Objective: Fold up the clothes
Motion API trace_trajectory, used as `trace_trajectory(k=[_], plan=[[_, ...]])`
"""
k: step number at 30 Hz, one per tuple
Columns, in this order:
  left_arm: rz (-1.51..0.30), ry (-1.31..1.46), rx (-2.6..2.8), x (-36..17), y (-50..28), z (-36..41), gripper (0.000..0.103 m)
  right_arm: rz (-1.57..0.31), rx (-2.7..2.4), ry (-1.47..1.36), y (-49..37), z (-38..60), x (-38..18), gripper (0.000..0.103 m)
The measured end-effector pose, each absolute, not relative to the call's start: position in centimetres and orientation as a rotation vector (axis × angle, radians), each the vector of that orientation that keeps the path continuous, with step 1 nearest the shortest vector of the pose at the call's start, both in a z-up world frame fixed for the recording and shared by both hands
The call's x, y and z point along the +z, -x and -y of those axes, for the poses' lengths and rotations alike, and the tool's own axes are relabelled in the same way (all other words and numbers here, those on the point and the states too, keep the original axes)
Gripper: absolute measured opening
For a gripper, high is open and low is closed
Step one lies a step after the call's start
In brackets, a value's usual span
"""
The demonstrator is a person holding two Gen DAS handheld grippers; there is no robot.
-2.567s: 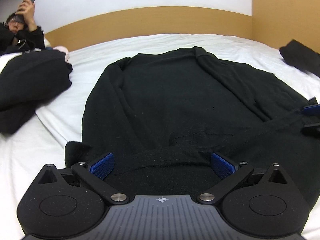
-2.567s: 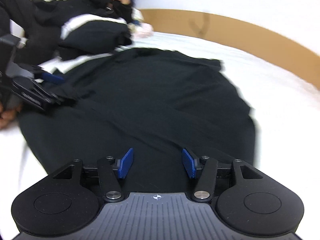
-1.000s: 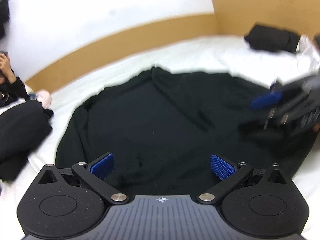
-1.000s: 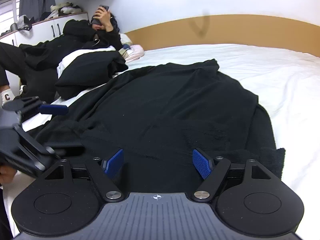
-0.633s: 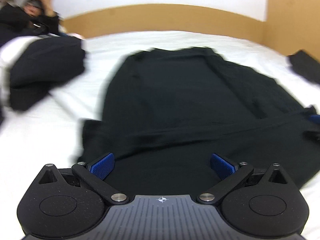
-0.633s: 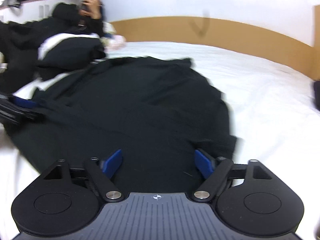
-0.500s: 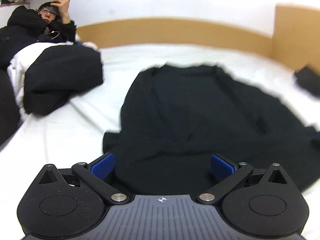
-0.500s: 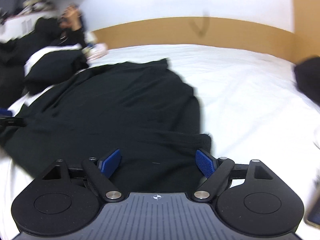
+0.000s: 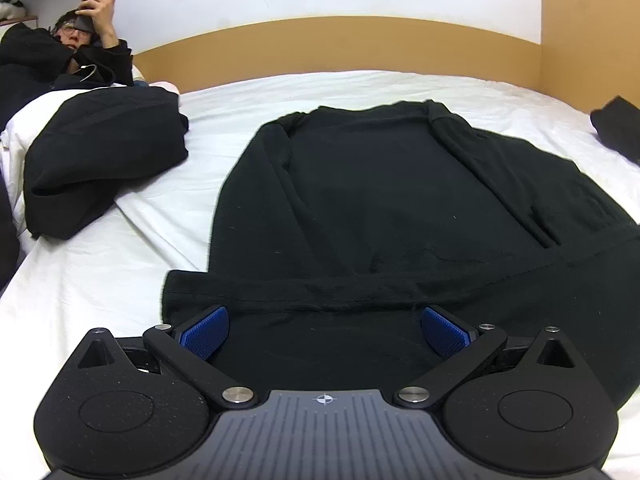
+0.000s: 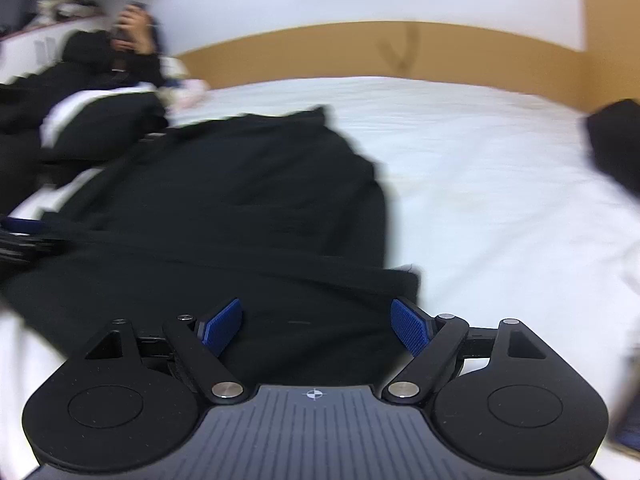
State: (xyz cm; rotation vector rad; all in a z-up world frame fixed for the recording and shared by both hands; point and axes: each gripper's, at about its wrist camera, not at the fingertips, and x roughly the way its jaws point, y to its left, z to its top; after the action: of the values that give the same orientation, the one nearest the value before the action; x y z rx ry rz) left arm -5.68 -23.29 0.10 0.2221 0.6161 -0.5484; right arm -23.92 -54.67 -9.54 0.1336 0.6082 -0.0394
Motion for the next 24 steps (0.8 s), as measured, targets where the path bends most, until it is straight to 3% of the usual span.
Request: trace_trajectory(k=[4, 11, 16, 18, 24], plan=[[-0.618, -0.188, -0.537, 0.0, 4.9, 23.0, 0.102, -0.513, 0.036, -0.275, 24.1, 55.7, -9.0, 0.084], [-0.618, -0.217, -0.53, -0.4, 5.2, 23.3, 0.103, -0.584, 0.093, -0.053, 21.8, 49.8, -10.4, 0.085], [-0.616, -0.224, -0.52, -0.6, 5.2, 23.5, 0.103, -0.581, 0.069, -0.084, 20.9, 49.1, -10.8, 0.092], [-0.617, -0.223, -0.521, -0.6, 5.1, 23.5, 0.103, -0.6, 0.056, -0.064, 20.3, 48.6, -11.0, 0.103], [-0.615, -0.227, -0.518, -0.7, 5.2, 23.5, 0.103, -0.645, 0.035, 0.034, 19.9, 48.0, -11.6, 0.103]])
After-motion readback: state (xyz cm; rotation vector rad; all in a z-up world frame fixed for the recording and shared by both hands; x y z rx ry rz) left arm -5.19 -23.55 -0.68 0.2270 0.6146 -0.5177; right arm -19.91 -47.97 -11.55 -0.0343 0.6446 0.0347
